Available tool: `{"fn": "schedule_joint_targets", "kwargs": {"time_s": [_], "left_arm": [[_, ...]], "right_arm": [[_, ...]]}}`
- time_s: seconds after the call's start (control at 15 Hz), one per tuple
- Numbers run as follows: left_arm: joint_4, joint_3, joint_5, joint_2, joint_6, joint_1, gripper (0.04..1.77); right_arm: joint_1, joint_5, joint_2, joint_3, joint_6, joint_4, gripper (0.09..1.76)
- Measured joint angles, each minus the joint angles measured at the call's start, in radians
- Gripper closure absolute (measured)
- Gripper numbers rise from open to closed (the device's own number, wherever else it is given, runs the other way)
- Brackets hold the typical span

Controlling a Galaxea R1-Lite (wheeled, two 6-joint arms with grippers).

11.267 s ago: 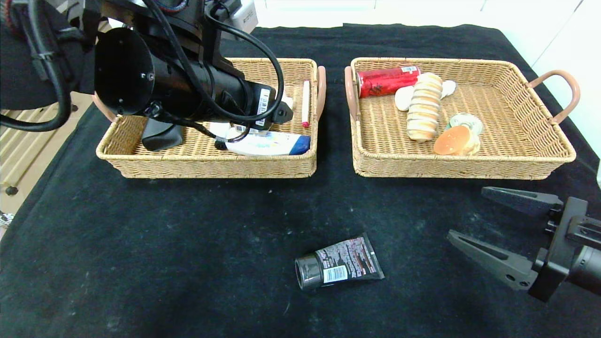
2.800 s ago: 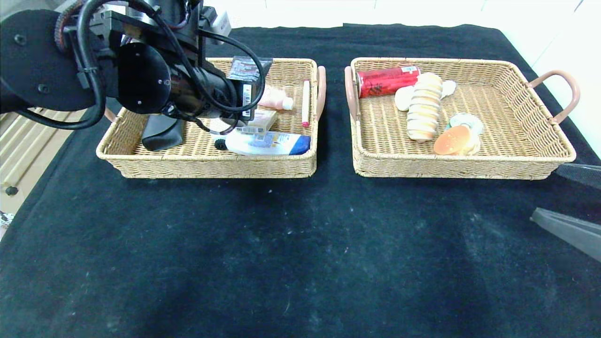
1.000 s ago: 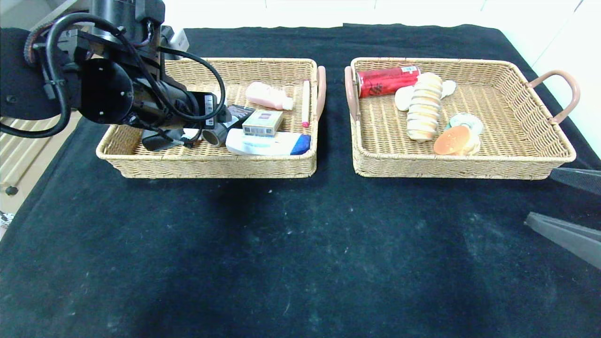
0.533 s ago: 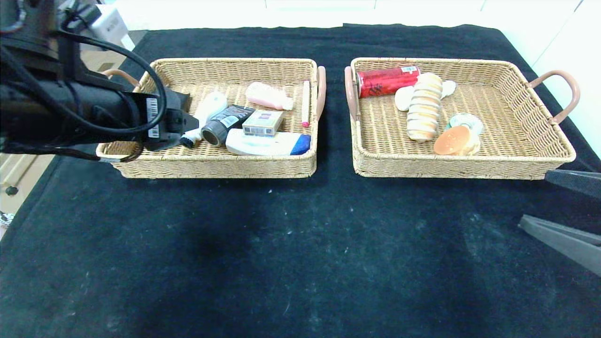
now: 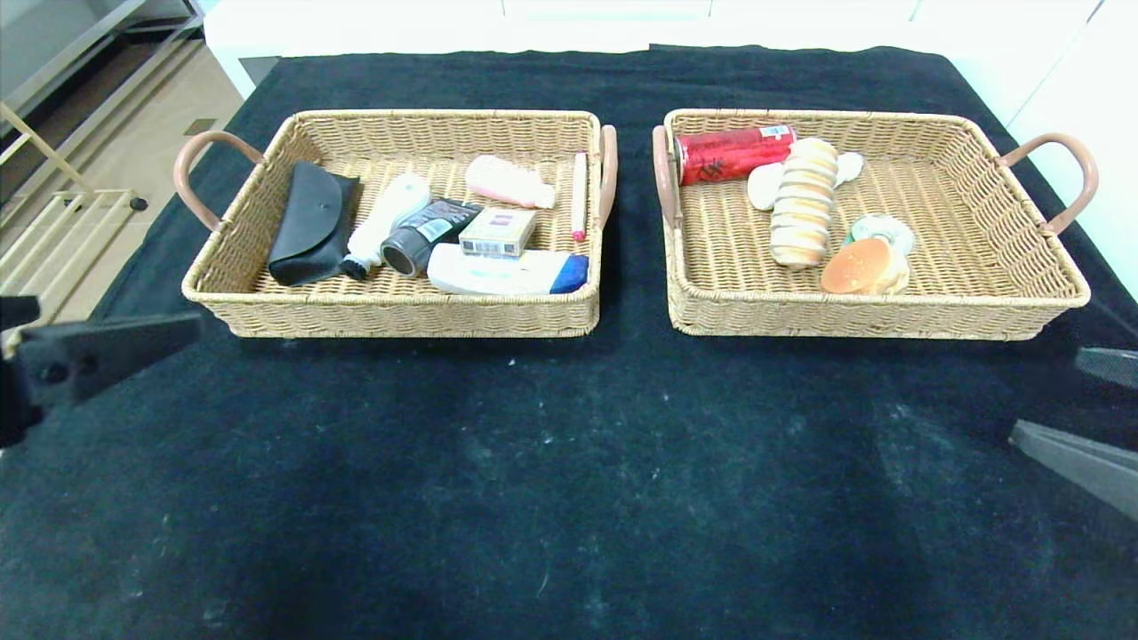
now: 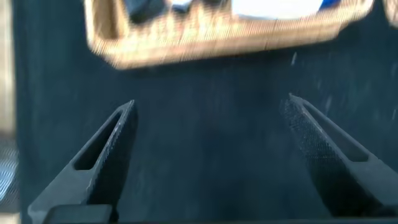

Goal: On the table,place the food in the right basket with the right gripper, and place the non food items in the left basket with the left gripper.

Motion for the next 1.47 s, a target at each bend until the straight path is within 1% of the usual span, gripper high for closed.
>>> {"fn": "schedule_joint_targets", "kwargs": {"time_s": [0.13,0.27,0.4,0.47,0.6,0.67,0.8,0.87,0.93,1.07,1.2,1.27,1.33,1.47], "left_arm": [[0.077,0.037,-0.006,-0.114,-0.001,0.030,0.11],[0.133,0.052,-0.033,-0.224,-0.001,0.083,0.11],[0.188,0.054,-0.118,-0.329,0.010,0.165,0.11],[0.203,0.052,-0.173,-0.371,0.025,0.216,0.11],[0.218,0.048,-0.313,-0.441,0.046,0.337,0.10],[0.222,0.046,-0.409,-0.473,0.051,0.404,0.10],[0.257,0.038,-0.586,-0.530,0.054,0.519,0.10],[0.285,0.033,-0.643,-0.554,0.054,0.561,0.10],[0.300,0.029,-0.663,-0.575,0.052,0.582,0.10],[0.302,0.013,-0.666,-0.606,0.052,0.591,0.10],[0.326,-0.009,-0.654,-0.630,0.050,0.548,0.10],[0.372,-0.017,-0.653,-0.644,0.051,0.532,0.10],[0.407,-0.023,-0.654,-0.661,0.052,0.521,0.10],[0.423,-0.023,-0.657,-0.689,0.052,0.516,0.09]], "right_arm": [[-0.010,-0.021,-0.077,-0.019,0.000,0.108,0.14],[-0.015,-0.033,-0.166,-0.051,0.001,0.266,0.14],[-0.026,-0.050,-0.266,-0.090,0.002,0.414,0.14],[-0.042,-0.056,-0.312,-0.106,0.002,0.471,0.14],[-0.109,-0.061,-0.402,-0.134,0.004,0.565,0.14],[-0.144,-0.061,-0.444,-0.146,0.007,0.609,0.14],[-0.196,-0.061,-0.536,-0.166,0.010,0.707,0.14],[-0.206,-0.065,-0.578,-0.172,0.014,0.749,0.14],[-0.202,-0.087,-0.613,-0.173,0.032,0.781,0.14],[-0.151,-0.141,-0.655,-0.174,0.058,0.786,0.14],[-0.077,-0.224,-0.675,-0.158,0.069,0.788,0.14],[-0.060,-0.251,-0.681,-0.139,0.098,0.789,0.14],[-0.058,-0.253,-0.690,-0.128,0.133,0.787,0.14],[-0.074,-0.211,-0.716,-0.121,0.159,0.786,0.14]]}}
